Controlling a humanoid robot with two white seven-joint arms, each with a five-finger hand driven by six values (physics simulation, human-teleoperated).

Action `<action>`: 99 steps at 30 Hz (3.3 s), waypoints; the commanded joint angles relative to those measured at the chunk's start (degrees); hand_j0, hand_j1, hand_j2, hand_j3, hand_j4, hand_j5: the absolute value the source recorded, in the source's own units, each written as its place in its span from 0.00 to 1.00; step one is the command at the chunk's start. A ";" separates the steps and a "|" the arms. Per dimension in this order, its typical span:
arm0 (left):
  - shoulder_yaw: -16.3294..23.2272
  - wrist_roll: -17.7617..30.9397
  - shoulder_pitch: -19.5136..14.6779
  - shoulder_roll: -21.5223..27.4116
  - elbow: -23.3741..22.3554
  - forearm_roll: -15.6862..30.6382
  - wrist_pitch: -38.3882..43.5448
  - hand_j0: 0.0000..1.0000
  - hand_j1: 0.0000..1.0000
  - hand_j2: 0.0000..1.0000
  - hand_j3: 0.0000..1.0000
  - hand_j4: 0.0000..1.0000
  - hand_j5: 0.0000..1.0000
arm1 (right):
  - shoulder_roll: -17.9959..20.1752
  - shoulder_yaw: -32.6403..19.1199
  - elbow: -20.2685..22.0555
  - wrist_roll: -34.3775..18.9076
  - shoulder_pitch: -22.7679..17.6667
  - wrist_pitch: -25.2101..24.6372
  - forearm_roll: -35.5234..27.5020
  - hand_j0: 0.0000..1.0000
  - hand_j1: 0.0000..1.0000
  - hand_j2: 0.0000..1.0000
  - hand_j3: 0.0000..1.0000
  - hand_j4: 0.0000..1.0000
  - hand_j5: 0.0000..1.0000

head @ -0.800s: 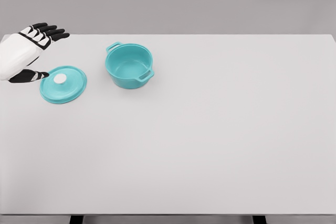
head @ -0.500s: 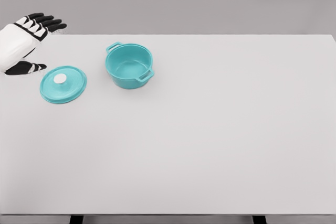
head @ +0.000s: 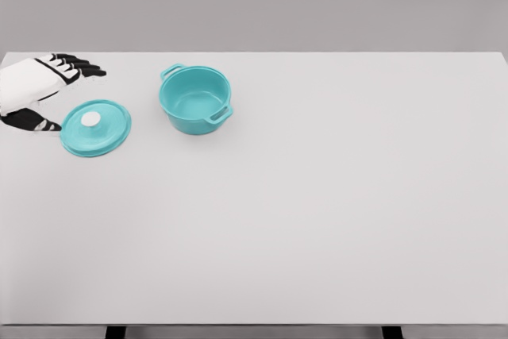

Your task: Cover the pot with left arm

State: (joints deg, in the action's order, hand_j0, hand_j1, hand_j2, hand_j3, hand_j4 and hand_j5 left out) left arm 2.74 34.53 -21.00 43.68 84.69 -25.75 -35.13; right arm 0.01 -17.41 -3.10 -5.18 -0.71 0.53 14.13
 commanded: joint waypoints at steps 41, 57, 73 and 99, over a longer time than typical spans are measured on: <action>15.37 0.47 -10.64 -1.93 -21.50 2.72 0.13 0.75 0.75 0.75 0.75 0.75 0.75 | -0.01 0.01 -0.07 -0.01 0.00 0.00 0.02 1.00 1.00 1.00 1.00 1.00 1.00; 15.28 0.47 -13.01 -4.39 -27.83 0.88 0.13 0.74 0.74 0.74 0.74 0.74 0.74 | -0.01 0.01 -0.07 -0.01 0.00 0.00 0.02 1.00 1.00 1.00 1.00 1.00 1.00; 15.28 0.47 -14.77 -6.77 -31.78 -0.79 0.13 0.74 0.74 0.74 0.74 0.74 0.74 | -0.01 0.01 0.02 -0.01 0.00 0.00 0.02 1.00 1.00 1.00 1.00 1.00 1.00; 15.19 0.47 -16.53 -8.44 -34.68 -3.78 0.13 0.68 0.68 0.68 0.68 0.68 0.68 | -0.01 0.01 -0.07 -0.01 0.00 0.00 0.02 1.00 1.00 1.00 1.00 1.00 1.00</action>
State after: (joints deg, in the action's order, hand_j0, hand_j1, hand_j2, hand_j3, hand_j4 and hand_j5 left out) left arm 18.00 35.02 -37.53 35.34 49.98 -29.89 -35.15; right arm 0.00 -17.41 -3.10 -5.18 -0.70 0.53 14.15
